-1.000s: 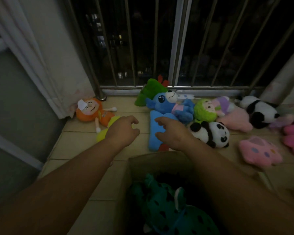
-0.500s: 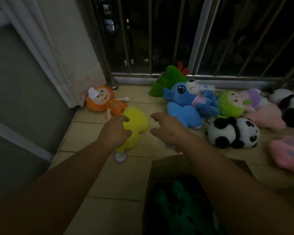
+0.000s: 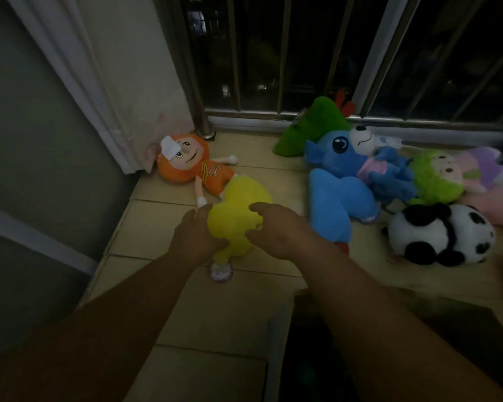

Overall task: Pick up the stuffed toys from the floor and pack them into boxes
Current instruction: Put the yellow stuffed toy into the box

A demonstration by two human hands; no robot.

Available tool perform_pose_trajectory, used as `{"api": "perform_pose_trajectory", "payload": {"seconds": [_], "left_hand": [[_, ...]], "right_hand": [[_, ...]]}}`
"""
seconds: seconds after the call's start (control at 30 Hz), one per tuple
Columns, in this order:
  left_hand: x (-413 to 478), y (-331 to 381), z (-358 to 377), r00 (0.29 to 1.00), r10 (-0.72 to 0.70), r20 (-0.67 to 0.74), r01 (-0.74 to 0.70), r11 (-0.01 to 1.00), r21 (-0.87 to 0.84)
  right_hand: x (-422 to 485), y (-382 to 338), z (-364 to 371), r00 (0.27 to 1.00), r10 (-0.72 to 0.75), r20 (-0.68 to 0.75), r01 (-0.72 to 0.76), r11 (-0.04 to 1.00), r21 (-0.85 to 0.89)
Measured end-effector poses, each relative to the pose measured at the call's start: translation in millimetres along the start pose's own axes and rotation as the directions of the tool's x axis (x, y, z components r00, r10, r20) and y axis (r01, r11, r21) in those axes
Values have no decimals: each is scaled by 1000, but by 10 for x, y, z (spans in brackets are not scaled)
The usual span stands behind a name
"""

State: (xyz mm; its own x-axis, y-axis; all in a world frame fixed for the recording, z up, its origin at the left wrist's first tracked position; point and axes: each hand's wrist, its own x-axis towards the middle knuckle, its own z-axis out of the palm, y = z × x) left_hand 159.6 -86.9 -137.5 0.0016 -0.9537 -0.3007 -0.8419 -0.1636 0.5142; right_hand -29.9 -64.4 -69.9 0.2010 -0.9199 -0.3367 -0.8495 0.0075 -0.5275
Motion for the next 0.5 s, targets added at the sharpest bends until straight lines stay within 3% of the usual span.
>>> {"api": "perform_pose_trajectory", "payload": {"seconds": [0.17, 0.27, 0.37, 0.5], "left_hand": [[391, -453, 402, 993, -101, 55, 111, 965, -239], [296, -236, 414, 989, -109, 104, 136, 945, -299], [73, -30, 359, 987, -129, 96, 150, 951, -270], [-75, -44, 380, 996, -61, -63, 47, 978, -205]], "right_hand": [[-23, 57, 29, 1000, -6, 22, 6, 1000, -25], [-34, 76, 49, 999, -3, 34, 3, 1000, -15], [-31, 88, 55, 1000, -7, 29, 7, 1000, 6], [-42, 113, 79, 999, 1, 43, -3, 999, 34]]}}
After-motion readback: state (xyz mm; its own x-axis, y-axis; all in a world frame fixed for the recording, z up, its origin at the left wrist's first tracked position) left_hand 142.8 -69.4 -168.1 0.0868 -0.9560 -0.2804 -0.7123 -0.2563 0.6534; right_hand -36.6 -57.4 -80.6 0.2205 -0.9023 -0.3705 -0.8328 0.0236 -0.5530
